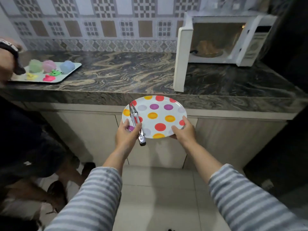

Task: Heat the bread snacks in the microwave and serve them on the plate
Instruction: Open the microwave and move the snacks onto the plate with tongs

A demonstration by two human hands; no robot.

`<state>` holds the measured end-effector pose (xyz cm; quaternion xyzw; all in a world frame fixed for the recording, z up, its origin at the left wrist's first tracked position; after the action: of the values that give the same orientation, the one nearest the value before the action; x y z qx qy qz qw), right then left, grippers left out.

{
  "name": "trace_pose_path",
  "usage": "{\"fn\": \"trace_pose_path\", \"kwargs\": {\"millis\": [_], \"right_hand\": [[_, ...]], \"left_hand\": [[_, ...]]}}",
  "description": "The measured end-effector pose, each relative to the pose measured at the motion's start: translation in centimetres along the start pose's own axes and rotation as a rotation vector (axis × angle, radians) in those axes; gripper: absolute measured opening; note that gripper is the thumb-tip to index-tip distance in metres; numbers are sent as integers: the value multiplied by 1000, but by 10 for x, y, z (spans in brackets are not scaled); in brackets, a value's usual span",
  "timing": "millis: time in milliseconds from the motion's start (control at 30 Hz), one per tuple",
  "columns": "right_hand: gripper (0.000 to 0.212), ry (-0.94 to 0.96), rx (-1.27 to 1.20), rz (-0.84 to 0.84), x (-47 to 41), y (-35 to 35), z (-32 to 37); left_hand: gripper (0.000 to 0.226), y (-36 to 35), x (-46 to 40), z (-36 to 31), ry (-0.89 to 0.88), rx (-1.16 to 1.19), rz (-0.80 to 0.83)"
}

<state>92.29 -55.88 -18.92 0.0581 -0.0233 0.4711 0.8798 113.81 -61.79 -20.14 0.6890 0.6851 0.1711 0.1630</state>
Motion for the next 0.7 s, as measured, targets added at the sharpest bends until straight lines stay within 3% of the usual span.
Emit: {"fn": "trace_pose_path", "kwargs": {"millis": [67,200,367,700], "right_hand": [[71,-27,-31,-35,20,18,-6],[68,-76,-112,-102,47,62,-11],[69,-14,70,-210,56,127,-7],[65,-19,87,-352,-7,265,8]], "left_hand": [[57,-9,18,0,-4,-19,30],[74,-34,49,-12,-9,-24,83],[101,-82,72,-45,-22,26,177],[113,-231,59,-128,-68,78,302]]}}
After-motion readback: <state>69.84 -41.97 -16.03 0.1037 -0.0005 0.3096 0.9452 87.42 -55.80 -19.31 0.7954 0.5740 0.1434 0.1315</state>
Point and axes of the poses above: each hand's wrist, its own x-axis away from the middle knuckle, its own y-axis out of the back of the hand, z = x × y, the point moved 3 cm from there along -x, towards the middle knuckle, and after that the axes turned 12 degrees about -x, right-handed, at the moved point
